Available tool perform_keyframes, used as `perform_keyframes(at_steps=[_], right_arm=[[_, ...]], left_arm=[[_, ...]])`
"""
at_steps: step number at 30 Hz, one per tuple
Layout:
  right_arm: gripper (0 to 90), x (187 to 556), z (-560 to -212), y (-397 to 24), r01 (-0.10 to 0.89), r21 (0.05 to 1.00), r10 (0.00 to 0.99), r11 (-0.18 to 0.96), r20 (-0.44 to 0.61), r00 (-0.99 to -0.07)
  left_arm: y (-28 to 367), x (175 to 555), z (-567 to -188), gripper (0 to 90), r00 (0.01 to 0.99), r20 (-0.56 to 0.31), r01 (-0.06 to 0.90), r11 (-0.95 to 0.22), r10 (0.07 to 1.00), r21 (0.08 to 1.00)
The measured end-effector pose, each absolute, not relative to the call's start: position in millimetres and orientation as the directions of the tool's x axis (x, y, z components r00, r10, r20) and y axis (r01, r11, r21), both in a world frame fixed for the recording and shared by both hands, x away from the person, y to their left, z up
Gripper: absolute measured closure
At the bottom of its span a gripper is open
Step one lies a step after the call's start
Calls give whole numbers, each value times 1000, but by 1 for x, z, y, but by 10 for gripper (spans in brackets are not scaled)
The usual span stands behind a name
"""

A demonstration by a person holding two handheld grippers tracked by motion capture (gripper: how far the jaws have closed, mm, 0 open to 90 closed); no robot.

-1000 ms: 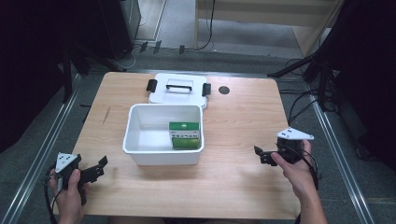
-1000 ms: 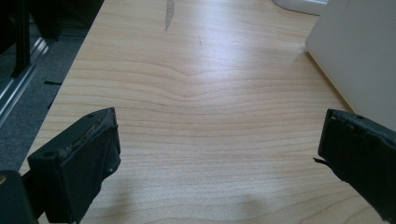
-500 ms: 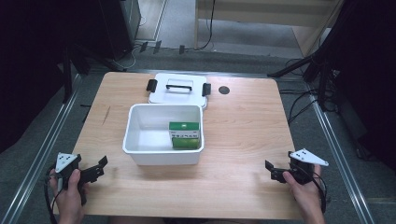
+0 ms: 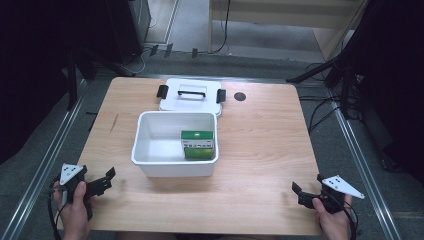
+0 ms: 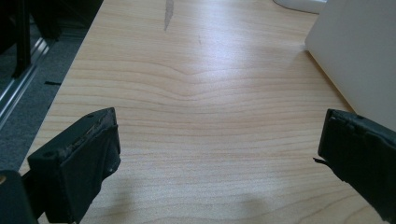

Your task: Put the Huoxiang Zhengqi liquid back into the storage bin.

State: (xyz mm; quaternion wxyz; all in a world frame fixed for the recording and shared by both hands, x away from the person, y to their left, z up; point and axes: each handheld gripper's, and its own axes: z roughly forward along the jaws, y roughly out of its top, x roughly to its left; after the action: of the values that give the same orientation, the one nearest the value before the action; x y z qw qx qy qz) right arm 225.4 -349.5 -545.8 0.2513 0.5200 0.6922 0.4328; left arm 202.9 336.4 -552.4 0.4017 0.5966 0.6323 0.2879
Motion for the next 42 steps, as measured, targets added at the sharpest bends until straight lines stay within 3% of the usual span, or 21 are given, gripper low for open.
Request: perform_keyframes(at_steps=[11, 42], right_arm=[[0, 215, -546, -360, 487, 873, 944, 27, 139, -301], [3, 218, -547, -357, 516, 856, 945, 32, 142, -294]], left_arm=[[336, 204, -553, 0, 36, -163, 525, 120, 986, 843], [336, 204, -553, 0, 38, -166, 527, 122, 985, 841]])
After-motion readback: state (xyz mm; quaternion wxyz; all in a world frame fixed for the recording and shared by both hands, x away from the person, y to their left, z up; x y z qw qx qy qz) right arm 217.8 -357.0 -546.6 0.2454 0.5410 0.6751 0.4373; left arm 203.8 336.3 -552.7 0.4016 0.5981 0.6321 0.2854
